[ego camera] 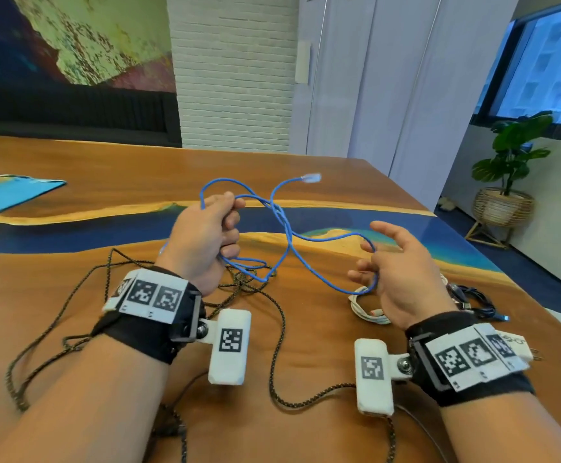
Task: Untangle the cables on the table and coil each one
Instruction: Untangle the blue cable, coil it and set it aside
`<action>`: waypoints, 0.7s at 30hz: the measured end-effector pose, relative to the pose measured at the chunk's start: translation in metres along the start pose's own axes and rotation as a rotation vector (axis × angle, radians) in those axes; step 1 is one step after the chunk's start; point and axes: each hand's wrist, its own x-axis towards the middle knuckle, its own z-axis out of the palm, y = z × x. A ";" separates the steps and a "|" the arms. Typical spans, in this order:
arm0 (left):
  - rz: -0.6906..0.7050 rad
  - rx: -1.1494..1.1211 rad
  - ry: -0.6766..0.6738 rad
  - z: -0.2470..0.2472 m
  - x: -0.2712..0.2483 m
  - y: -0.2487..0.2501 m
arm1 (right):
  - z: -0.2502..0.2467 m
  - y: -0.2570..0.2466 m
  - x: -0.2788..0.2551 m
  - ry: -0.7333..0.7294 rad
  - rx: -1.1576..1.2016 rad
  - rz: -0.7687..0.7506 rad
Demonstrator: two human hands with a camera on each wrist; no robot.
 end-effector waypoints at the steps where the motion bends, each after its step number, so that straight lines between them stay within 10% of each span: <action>1: -0.003 -0.005 -0.001 0.000 0.001 0.000 | 0.000 0.002 0.000 -0.016 -0.056 -0.025; 6: -0.005 0.016 -0.012 0.003 -0.002 0.001 | 0.001 0.001 -0.007 -0.253 -0.373 -0.119; 21: -0.108 -0.119 -0.187 0.025 -0.017 -0.006 | 0.041 0.013 -0.034 -0.506 0.097 0.064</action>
